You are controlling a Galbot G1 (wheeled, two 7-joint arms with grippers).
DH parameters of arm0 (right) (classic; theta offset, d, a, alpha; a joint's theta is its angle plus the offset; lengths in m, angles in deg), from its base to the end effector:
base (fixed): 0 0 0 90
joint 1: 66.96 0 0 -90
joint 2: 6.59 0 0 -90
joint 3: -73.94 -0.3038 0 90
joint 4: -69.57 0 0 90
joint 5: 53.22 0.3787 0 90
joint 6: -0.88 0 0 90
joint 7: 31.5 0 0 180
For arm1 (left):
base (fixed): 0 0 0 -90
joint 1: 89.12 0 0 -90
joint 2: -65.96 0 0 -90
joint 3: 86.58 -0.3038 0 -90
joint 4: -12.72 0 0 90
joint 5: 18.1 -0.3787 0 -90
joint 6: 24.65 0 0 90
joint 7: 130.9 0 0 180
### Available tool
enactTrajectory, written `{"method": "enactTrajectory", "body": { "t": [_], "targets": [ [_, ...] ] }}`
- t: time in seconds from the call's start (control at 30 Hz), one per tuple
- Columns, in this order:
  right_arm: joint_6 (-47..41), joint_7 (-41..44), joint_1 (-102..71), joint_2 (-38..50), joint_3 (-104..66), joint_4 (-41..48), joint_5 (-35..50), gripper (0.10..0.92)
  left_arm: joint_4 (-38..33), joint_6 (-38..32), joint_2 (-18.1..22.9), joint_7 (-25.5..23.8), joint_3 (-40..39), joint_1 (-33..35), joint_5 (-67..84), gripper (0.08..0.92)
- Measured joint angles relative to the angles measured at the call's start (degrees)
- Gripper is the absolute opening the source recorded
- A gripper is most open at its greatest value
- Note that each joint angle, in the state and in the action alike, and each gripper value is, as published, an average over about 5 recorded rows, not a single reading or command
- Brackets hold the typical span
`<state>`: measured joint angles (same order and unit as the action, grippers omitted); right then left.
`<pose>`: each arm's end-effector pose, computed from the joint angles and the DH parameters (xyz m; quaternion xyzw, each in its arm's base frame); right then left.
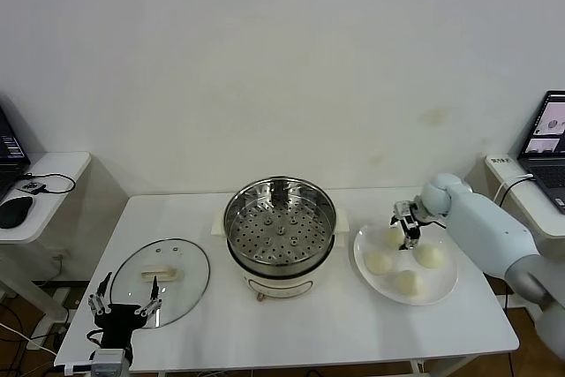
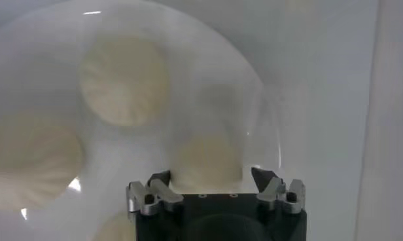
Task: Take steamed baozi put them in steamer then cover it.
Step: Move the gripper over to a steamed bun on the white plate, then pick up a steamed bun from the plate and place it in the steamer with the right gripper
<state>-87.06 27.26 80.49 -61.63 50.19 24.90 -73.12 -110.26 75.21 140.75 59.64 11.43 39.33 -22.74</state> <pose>0.5713 -0.1287 -0.2375 0.4780 -0.5375 0.5832 0.3775 0.1950 0.0683 -0.2603 0.0834 -0.9709 -0.1991 0.1034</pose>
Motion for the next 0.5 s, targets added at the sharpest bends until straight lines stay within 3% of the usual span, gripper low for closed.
{"method": "enactTrajectory", "body": {
  "t": [0.23, 0.5],
  "targets": [
    [-0.8, 0.9, 1.2, 1.3, 1.1, -1.8, 1.7, 0.631, 0.0, -0.1, -0.1, 0.0, 0.0, -0.1, 0.0, 0.823],
    [-3.2, 1.6, 6.2, 6.2, 5.6, -9.5, 8.2, 0.635, -0.2, -0.1, -0.5, 0.0, 0.1, -0.2, 0.1, 0.823]
  ]
}}
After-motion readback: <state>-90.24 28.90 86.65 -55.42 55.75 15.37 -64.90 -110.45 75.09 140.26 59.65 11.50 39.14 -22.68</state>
